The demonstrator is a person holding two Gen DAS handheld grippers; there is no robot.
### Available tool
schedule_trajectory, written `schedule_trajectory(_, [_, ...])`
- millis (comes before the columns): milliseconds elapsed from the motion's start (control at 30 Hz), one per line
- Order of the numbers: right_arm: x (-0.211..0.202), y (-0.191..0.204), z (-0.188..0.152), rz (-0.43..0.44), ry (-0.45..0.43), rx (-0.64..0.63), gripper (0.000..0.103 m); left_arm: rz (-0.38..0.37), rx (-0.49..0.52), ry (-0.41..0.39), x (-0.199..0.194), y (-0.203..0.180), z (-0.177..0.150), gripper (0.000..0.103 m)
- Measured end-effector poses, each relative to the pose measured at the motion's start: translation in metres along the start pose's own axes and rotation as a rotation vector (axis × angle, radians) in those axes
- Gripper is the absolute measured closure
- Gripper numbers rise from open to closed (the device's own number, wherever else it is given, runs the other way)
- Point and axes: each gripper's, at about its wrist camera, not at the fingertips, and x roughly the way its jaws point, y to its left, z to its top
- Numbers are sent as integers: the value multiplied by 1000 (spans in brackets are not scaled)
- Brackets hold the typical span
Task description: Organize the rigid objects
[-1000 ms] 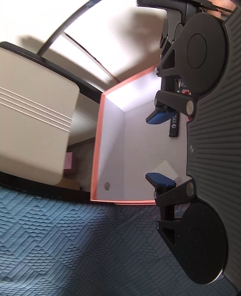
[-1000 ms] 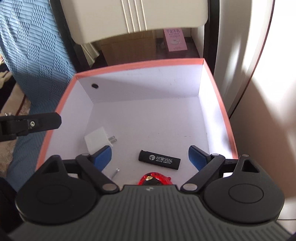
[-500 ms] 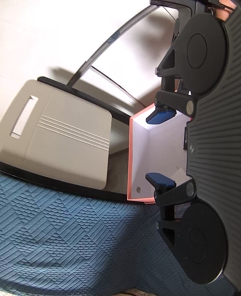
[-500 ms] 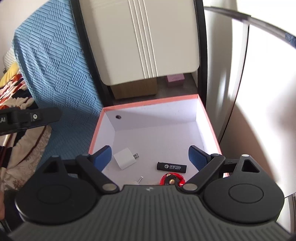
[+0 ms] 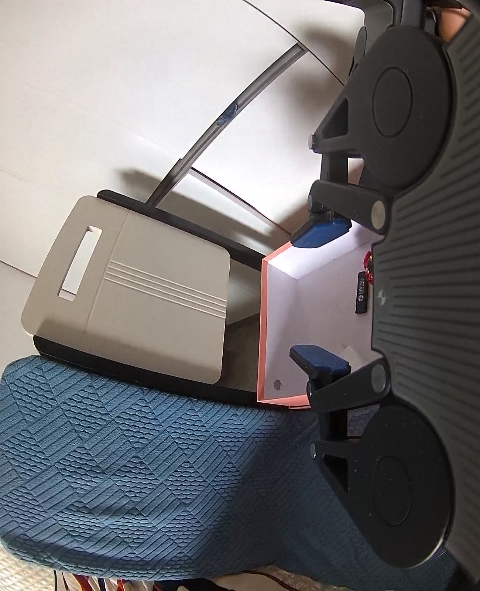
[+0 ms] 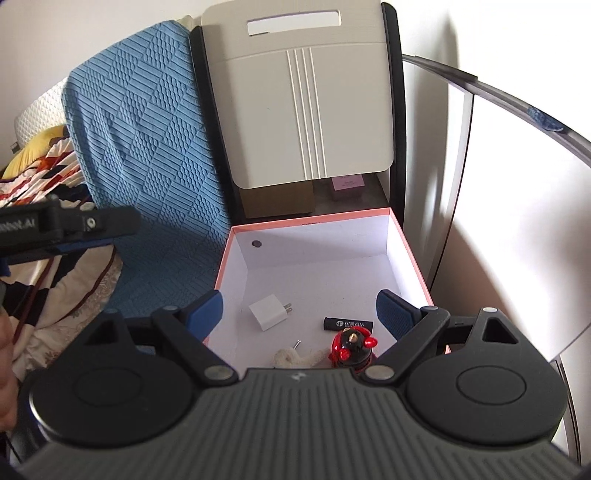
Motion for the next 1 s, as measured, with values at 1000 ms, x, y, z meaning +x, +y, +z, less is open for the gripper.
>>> schedule_trajectory(1000, [-67,25,-60,-82,-46,7,11,40,40,26,-70,7,-54,28])
